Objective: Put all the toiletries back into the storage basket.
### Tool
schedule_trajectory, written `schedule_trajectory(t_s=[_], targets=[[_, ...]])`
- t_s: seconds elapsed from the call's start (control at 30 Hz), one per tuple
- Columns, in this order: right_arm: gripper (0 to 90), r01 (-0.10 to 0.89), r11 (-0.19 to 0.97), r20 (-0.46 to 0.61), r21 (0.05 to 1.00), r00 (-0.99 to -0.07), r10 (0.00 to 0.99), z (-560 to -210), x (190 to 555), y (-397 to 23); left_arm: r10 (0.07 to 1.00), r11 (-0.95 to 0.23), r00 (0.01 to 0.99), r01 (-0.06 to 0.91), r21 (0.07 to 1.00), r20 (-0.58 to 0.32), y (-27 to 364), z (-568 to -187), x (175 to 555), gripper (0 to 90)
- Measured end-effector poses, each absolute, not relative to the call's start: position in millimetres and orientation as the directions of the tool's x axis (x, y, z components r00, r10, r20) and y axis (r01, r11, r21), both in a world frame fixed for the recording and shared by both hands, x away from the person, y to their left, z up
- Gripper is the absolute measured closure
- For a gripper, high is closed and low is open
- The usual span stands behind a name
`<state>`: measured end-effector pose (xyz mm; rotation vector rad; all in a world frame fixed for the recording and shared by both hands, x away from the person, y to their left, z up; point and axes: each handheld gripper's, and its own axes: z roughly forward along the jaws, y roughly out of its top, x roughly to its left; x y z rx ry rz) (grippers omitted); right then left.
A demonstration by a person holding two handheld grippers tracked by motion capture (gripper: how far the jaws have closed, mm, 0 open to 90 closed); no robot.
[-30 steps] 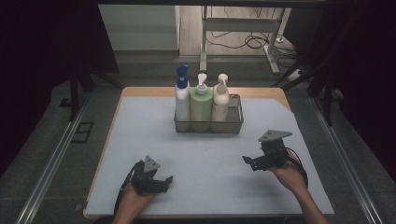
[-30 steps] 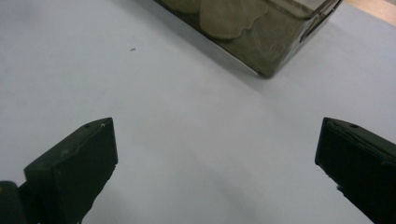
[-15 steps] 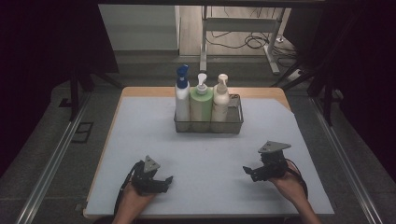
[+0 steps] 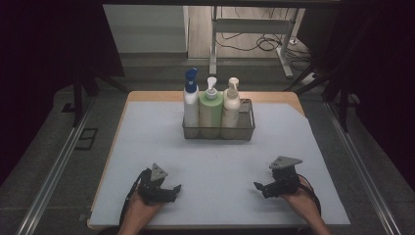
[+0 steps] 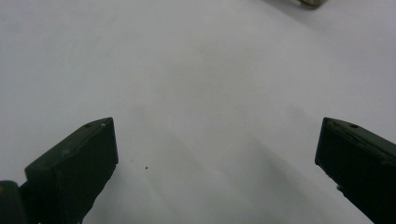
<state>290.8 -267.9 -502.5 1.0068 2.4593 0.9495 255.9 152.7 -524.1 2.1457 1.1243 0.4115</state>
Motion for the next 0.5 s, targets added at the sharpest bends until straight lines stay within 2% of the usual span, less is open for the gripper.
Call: schedule_trajectory(t_s=[0.5], targets=[[0.0,0.523,0.505,0.002,0.687,-0.696,0.718,-521.5,286.0,-271.4,0.817,-0.398,0.576,0.603,0.691,-0.032,152.3,-524.3,255.8,12.4]])
